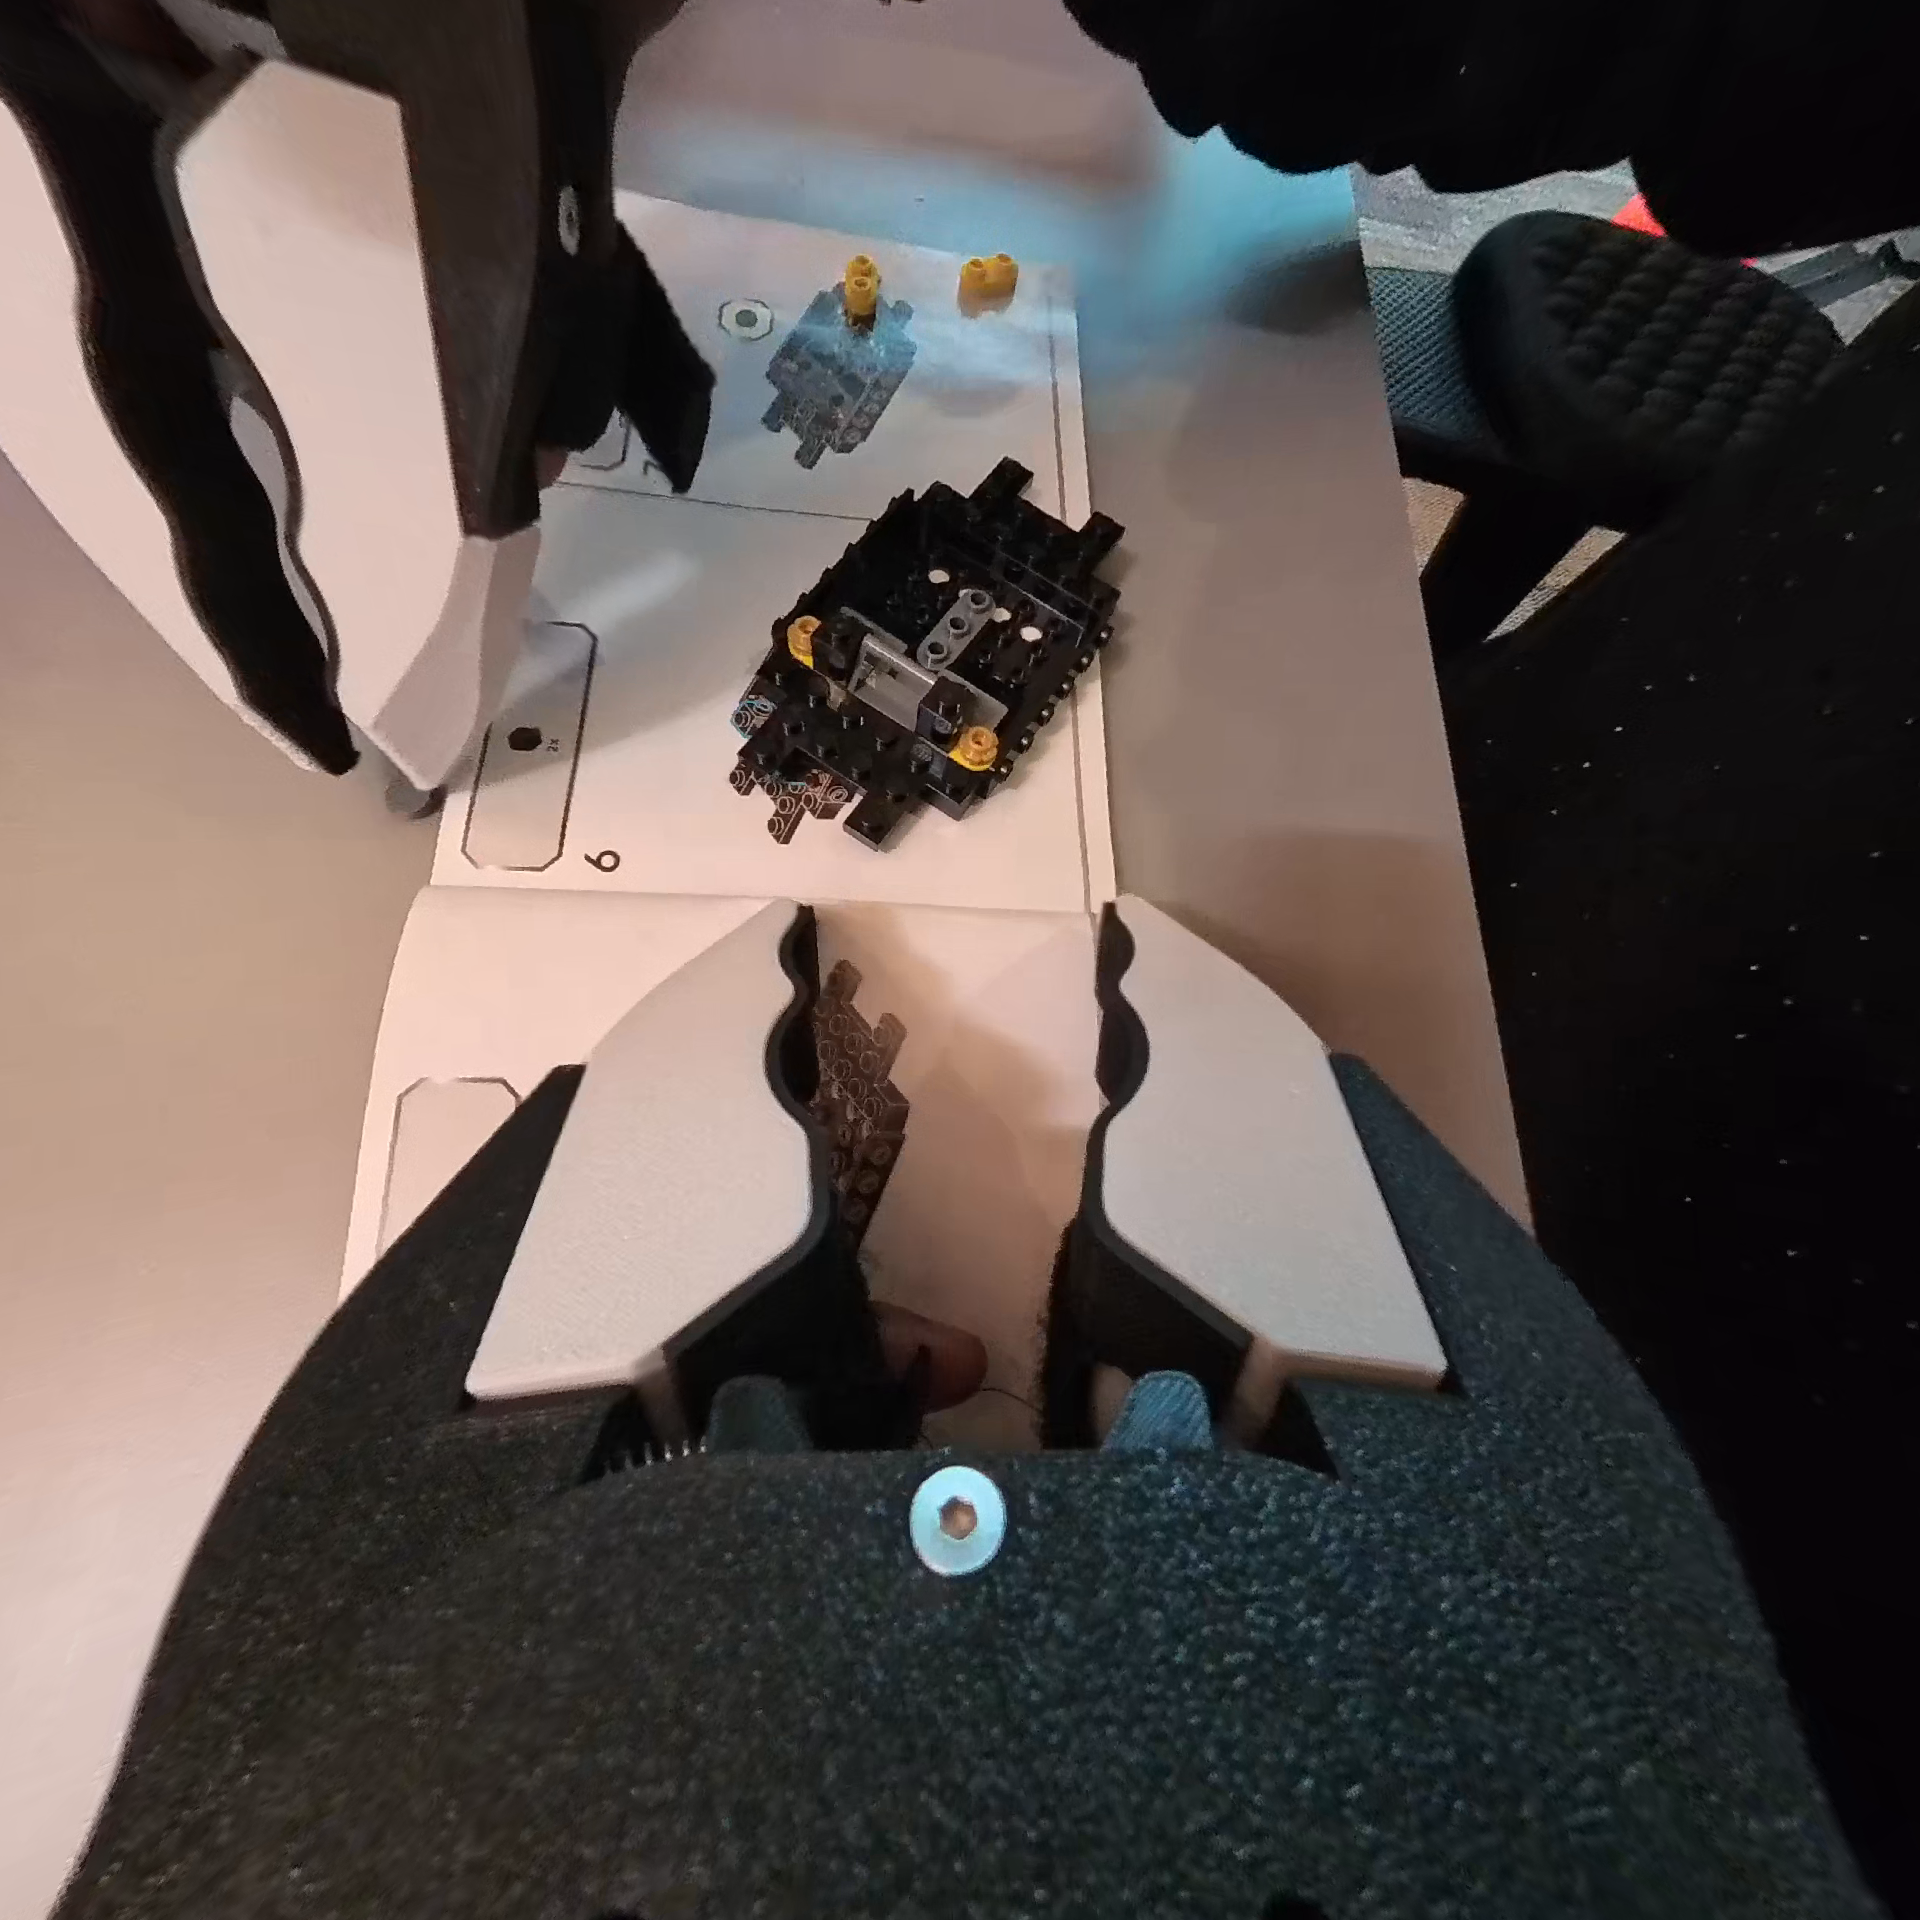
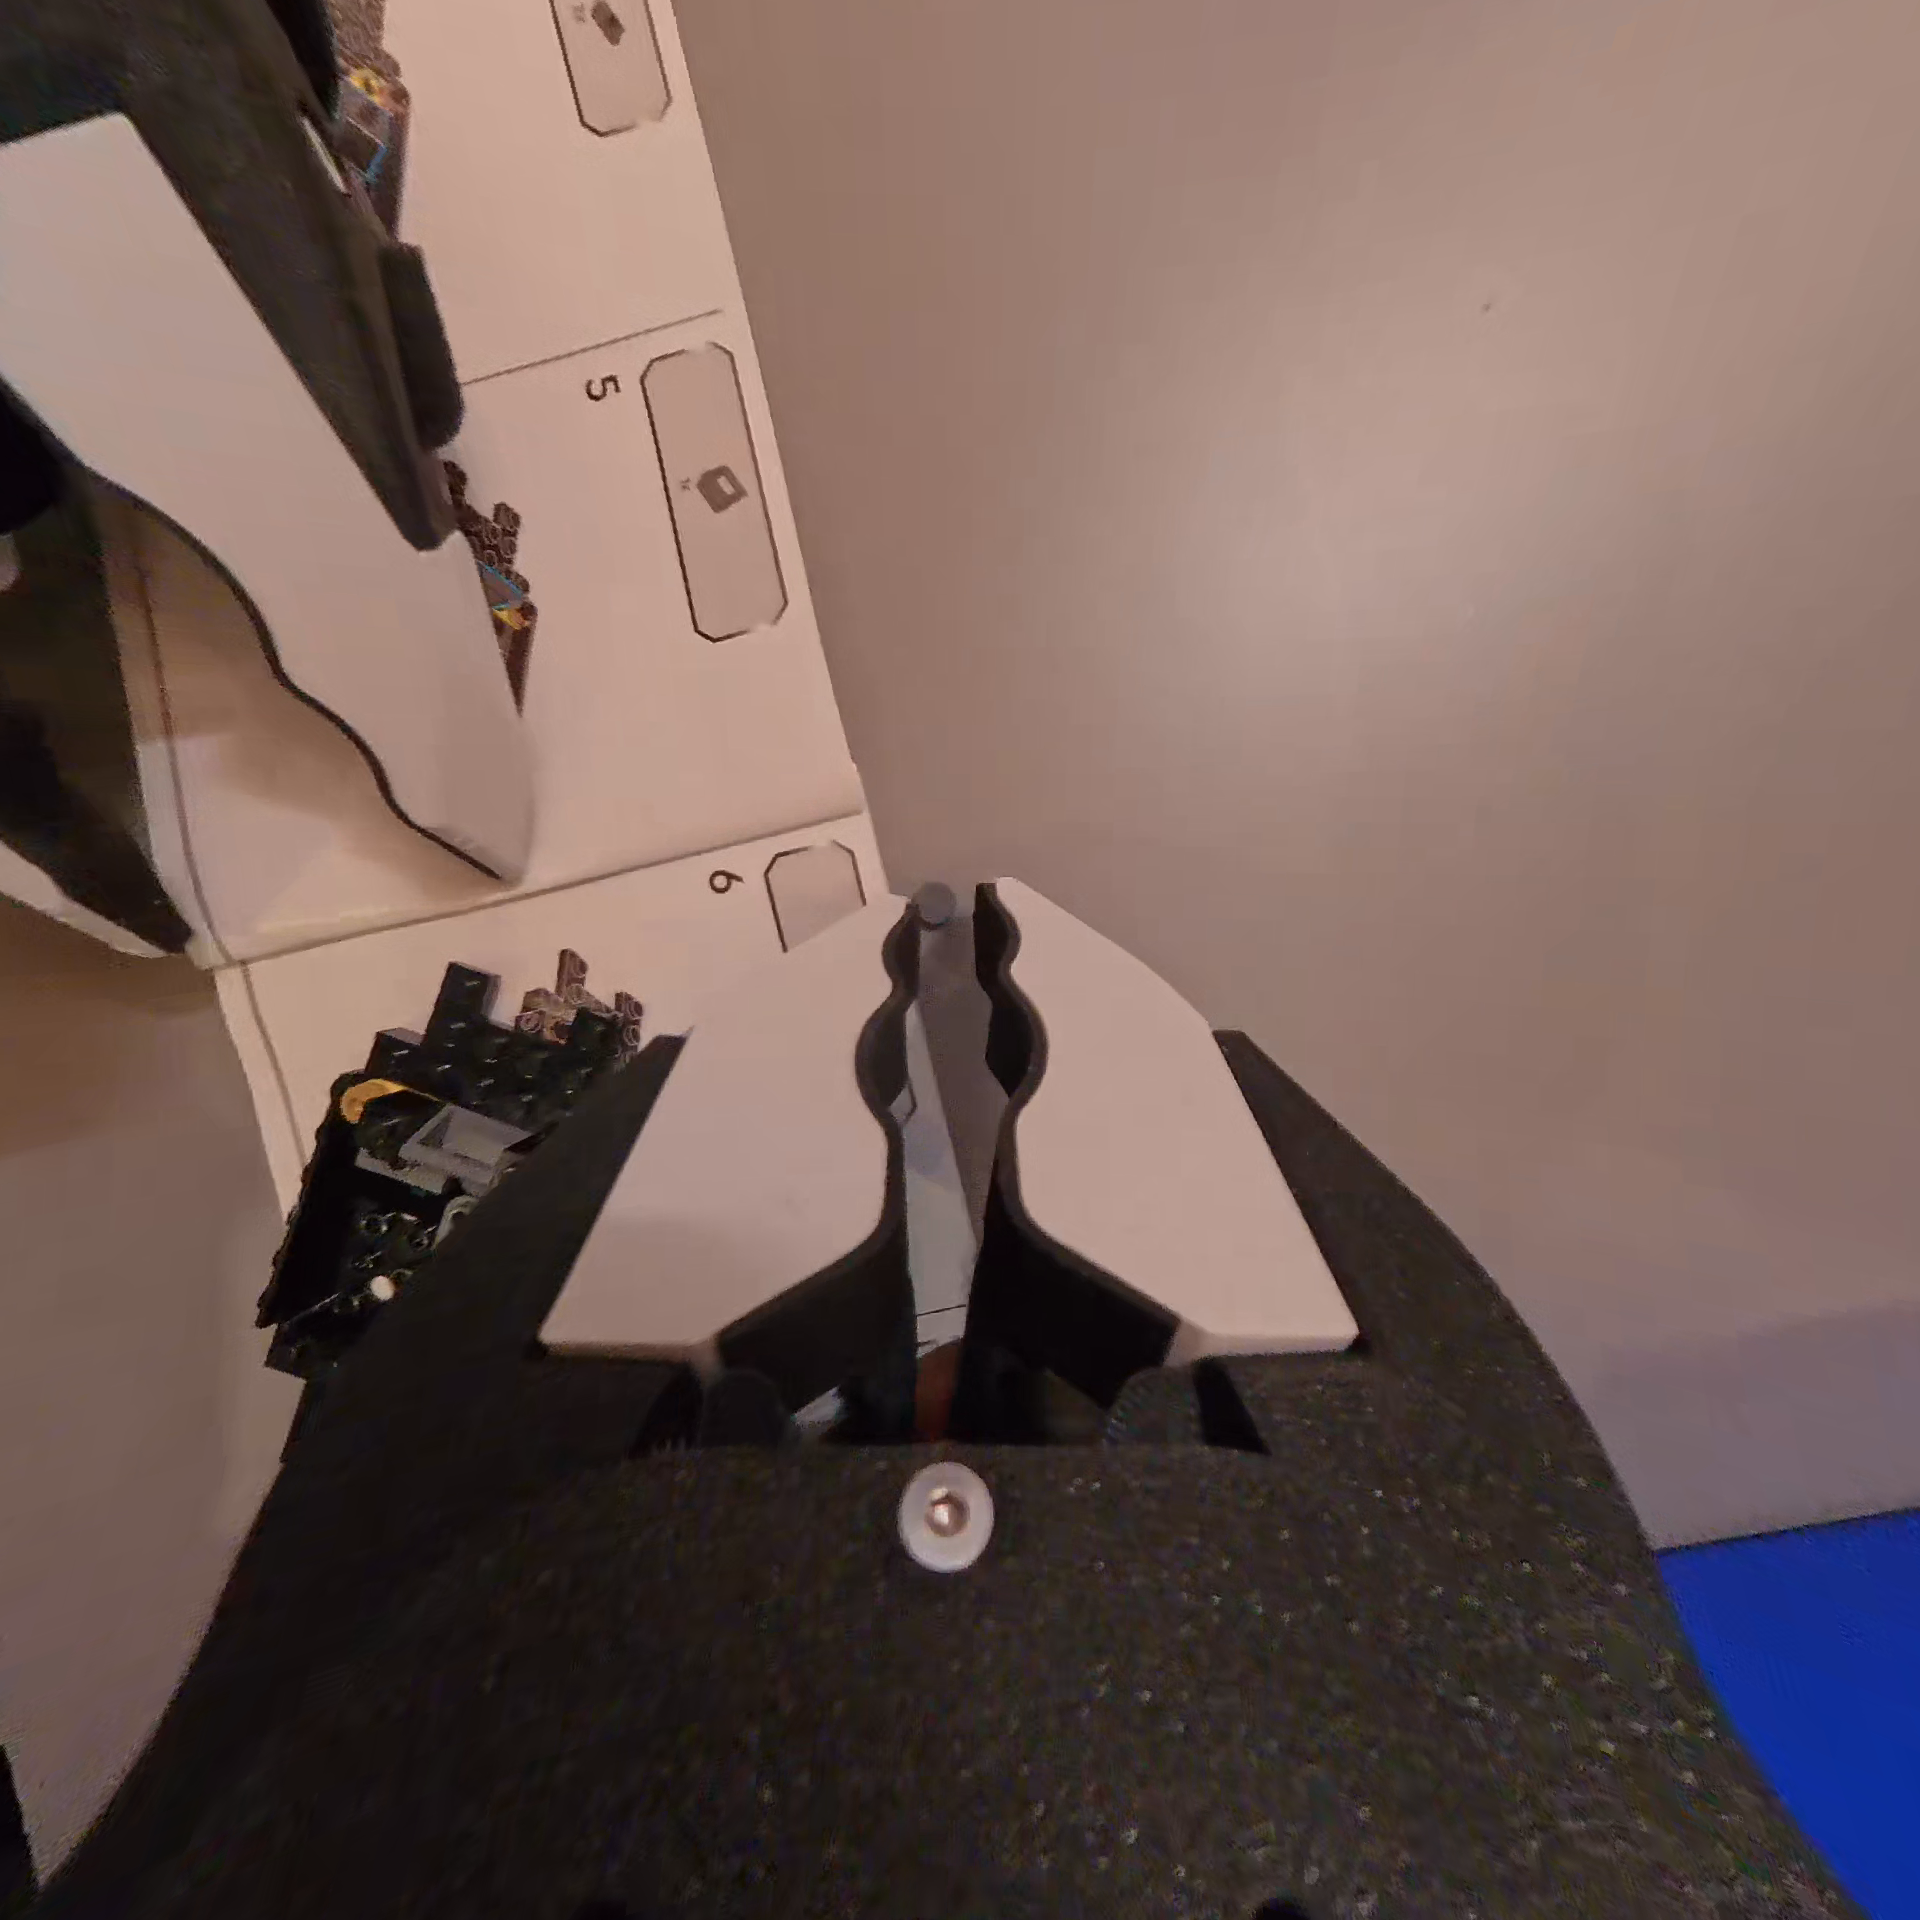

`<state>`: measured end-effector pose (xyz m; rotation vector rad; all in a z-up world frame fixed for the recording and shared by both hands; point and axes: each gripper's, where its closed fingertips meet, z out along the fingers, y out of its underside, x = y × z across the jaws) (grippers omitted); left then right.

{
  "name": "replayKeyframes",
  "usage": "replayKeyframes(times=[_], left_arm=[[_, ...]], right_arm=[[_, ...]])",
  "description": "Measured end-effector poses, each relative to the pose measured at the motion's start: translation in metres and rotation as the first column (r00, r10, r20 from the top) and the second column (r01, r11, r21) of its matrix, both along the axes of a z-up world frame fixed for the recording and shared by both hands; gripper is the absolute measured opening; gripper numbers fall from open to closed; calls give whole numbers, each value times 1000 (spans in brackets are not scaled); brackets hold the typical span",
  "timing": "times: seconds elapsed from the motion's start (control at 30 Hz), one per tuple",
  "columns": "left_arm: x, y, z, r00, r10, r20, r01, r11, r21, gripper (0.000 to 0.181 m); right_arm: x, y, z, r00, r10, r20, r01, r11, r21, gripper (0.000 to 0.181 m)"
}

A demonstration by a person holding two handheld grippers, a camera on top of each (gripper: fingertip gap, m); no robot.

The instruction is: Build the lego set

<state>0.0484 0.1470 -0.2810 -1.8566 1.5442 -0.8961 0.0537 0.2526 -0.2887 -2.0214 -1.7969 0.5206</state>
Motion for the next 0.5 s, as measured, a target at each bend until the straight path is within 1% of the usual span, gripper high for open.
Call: replayKeyframes(times=[0.4, 0.5], left_arm=[[0, 0, 0, 1000, -4, 8, 4, 1000, -15, 51], [0, 0, 0, 1000, -3, 8, 4, 1000, -17, 50]], right_arm=[[-2, 0, -4, 1000, -2, 23, 3, 999, -36, 10], [-3, -1, -4, 1000, 6, 19, -5, 998, -59, 6]])
